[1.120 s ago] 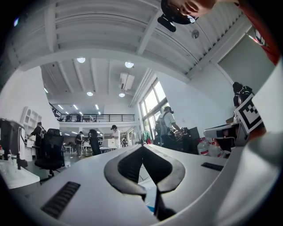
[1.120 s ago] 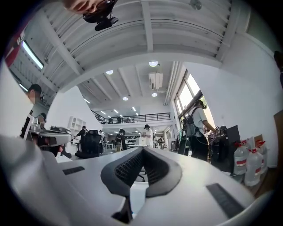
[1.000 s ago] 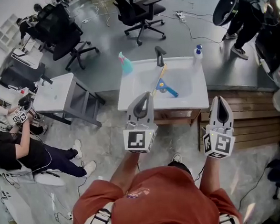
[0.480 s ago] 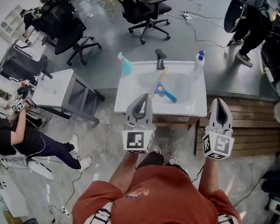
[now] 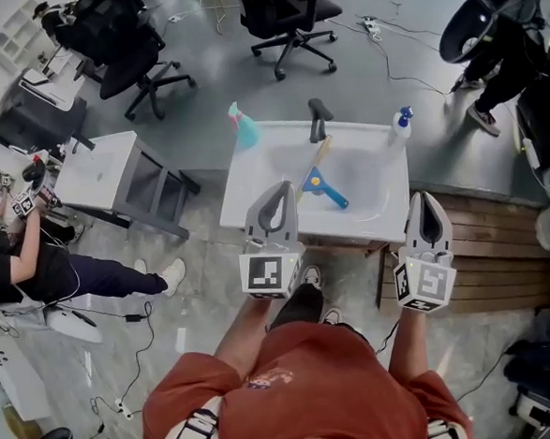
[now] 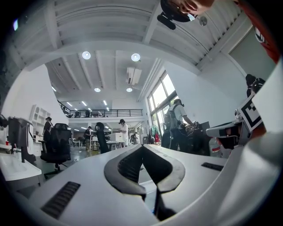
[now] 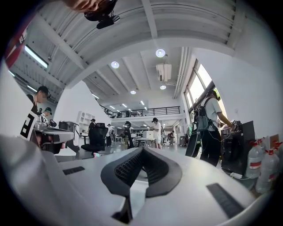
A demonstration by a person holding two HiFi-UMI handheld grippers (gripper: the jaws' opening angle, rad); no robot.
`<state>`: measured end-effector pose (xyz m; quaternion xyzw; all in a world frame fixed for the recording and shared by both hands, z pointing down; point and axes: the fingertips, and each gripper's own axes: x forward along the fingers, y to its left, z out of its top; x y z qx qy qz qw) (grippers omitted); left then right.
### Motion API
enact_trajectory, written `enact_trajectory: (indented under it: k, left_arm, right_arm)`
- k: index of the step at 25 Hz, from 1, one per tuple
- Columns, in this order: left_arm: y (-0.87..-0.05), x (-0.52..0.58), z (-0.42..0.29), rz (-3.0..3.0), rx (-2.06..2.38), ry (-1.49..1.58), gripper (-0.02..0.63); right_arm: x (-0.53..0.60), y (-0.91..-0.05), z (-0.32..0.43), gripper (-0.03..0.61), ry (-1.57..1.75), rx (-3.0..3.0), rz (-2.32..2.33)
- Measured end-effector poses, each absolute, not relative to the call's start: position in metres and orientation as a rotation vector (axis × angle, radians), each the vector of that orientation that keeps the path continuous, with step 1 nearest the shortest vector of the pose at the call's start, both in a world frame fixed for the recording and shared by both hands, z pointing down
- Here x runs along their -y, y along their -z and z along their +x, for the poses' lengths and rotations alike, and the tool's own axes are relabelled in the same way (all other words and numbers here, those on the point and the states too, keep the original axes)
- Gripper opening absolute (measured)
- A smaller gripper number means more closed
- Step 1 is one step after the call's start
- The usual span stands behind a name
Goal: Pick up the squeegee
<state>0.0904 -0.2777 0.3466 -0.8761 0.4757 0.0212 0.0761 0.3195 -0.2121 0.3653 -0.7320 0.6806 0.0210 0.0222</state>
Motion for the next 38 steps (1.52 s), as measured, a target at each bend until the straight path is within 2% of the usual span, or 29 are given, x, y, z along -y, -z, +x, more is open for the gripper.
enact_trajectory:
  k: [22, 31, 38]
  left_arm:
    - [-0.44, 0.387, 0.041, -2.687, -1.551, 0.029, 0.018]
    - [-0.483, 0.42, 0.021, -2.759, -1.579, 0.076, 0.018]
    - [-0.516, 0.443, 0.014, -2.816, -1.567, 0.119, 0.018]
  right_arm:
    - [0.361, -0.479, 0.235, 0.009, 0.112, -2.566, -2.18]
    - [0.402, -0.54, 0.199, 0.048, 0.249, -2.796, -2.132]
    - [0.426, -0.594, 0.177, 0.105, 0.425, -2.966, -2.052]
